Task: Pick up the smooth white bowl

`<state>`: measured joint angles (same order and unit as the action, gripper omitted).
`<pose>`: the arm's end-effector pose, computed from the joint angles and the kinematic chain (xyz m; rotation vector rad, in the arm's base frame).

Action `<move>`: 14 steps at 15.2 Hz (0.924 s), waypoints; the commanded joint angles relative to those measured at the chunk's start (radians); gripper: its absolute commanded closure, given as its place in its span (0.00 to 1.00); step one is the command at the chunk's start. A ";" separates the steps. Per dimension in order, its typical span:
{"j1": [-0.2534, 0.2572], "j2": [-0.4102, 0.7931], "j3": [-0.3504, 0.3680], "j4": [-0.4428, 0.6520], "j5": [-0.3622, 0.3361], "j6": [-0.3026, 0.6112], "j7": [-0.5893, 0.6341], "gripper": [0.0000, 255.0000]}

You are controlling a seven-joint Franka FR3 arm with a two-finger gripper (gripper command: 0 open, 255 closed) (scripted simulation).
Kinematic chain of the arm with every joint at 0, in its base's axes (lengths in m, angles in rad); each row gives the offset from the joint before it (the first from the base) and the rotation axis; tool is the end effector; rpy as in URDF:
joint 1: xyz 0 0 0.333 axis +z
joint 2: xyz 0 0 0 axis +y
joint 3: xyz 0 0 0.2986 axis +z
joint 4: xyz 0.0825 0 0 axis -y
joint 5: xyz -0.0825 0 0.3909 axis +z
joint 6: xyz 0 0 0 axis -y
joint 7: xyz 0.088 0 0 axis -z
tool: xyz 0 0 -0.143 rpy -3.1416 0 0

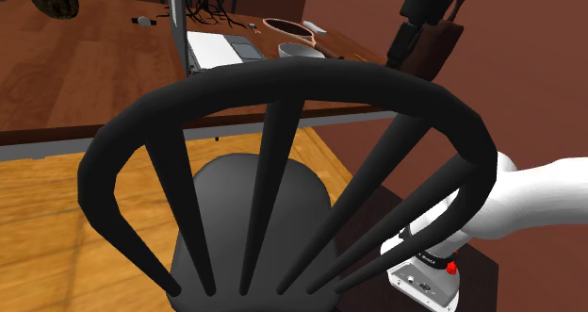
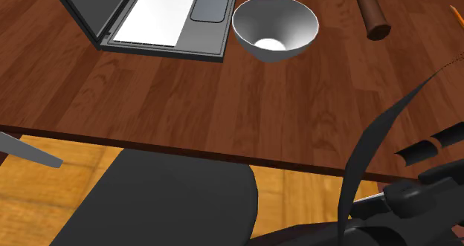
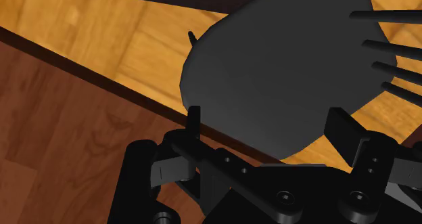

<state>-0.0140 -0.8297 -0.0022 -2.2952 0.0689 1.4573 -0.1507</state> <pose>0.3024 0.0054 0.5752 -3.0632 -0.2190 0.0036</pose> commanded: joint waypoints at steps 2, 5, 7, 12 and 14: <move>0.000 0.040 -0.001 0.020 -0.006 0.018 -0.006 0.00; -0.001 0.160 -0.003 0.087 -0.023 0.066 -0.022 0.00; -0.001 0.241 -0.004 0.138 -0.033 0.091 -0.031 0.00; -0.003 0.442 -0.004 0.289 -0.059 0.133 -0.051 0.00; -0.004 0.523 -0.004 0.359 -0.069 0.141 -0.058 0.00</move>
<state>-0.0163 -0.3508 -0.0034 -1.9746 0.0066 1.5948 -0.2013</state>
